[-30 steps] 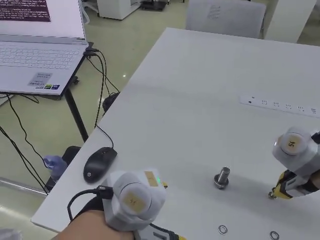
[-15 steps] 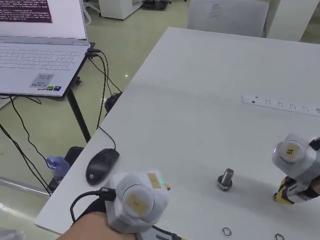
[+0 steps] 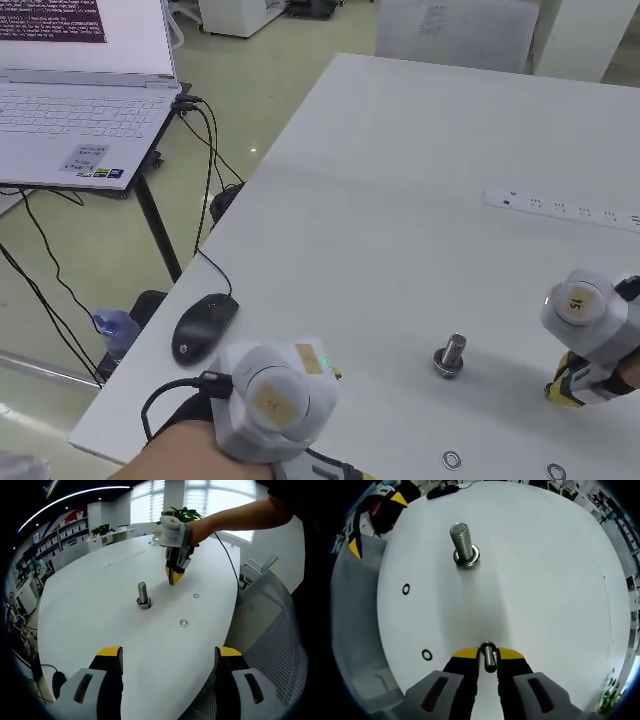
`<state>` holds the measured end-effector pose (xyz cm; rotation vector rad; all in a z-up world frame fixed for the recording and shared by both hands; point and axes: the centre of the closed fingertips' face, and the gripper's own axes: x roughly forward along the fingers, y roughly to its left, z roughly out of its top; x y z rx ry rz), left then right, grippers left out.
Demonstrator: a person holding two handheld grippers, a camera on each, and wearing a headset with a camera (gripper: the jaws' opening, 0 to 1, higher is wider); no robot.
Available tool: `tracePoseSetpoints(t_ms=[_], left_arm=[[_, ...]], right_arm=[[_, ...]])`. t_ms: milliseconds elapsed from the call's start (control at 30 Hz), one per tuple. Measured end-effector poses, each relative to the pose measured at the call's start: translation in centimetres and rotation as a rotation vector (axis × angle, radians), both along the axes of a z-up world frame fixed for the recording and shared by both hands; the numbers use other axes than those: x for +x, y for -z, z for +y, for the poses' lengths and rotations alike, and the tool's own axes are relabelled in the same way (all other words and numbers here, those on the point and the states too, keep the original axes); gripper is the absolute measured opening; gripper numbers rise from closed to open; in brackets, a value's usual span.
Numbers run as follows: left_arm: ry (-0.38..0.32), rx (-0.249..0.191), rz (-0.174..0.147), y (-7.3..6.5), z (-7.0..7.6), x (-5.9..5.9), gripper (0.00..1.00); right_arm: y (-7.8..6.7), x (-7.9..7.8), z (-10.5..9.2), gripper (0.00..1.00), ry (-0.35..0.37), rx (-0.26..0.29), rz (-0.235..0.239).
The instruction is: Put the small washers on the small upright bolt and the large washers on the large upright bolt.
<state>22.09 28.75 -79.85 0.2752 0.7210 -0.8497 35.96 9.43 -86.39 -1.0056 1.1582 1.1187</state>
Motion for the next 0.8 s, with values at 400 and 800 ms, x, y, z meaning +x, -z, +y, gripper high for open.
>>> tracePoseSetpoints(t_ms=[400,800], left_arm=[[-0.013,-0.006,-0.012,-0.7,-0.1,-0.1,0.75],[-0.014,-0.006,-0.026,-1.4,-0.5,-0.2,0.79]], right_arm=[[-1.0,0.4,0.0,0.23,0.009,0.023,0.002],[-5.3,-0.3,1.1,0.28,-0.017,0.089,-0.036]])
